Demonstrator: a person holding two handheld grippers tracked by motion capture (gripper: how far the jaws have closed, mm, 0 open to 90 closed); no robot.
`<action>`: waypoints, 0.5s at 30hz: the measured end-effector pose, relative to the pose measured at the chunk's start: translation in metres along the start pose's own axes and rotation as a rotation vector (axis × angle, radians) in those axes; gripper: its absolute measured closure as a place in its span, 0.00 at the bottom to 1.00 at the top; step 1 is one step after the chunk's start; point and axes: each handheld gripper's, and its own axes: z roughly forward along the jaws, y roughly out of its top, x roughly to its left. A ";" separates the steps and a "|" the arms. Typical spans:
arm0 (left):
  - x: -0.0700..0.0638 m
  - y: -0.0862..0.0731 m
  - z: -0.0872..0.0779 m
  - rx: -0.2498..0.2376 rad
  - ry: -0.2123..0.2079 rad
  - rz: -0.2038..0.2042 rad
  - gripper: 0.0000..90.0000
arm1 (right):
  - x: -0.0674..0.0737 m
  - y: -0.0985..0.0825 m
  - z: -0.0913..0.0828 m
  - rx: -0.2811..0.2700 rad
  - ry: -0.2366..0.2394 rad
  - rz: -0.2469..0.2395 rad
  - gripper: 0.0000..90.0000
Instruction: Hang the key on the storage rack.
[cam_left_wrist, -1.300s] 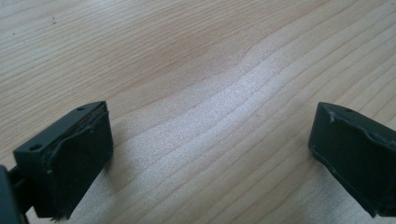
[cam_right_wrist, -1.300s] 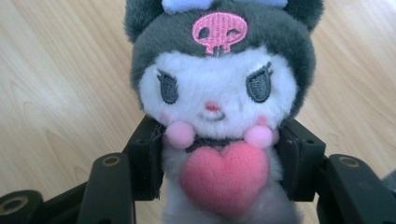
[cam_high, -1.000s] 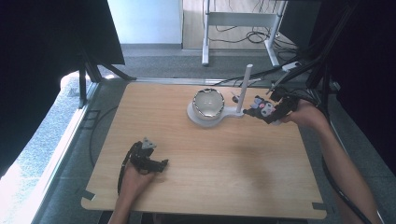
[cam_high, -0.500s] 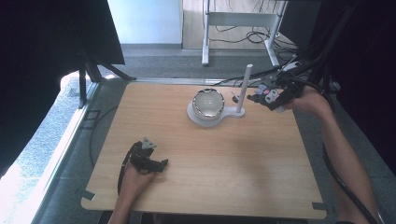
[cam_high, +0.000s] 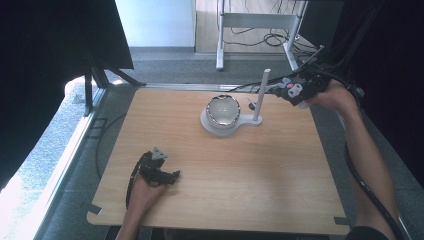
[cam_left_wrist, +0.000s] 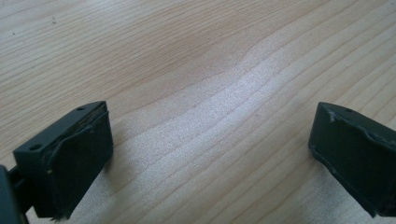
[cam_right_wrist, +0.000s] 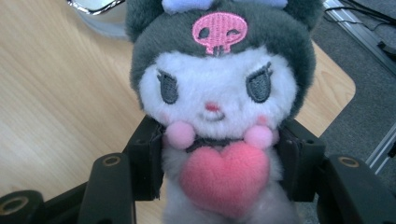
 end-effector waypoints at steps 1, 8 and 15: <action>0.000 0.000 0.000 0.000 0.000 0.000 0.00 | -0.001 0.001 0.000 -0.001 -0.004 0.004 0.48; 0.000 0.000 0.000 0.000 0.000 0.000 0.00 | -0.008 0.010 -0.001 -0.018 -0.014 0.014 0.48; 0.000 0.000 0.000 0.000 0.000 0.001 0.00 | -0.010 0.020 -0.001 -0.041 -0.020 0.016 0.48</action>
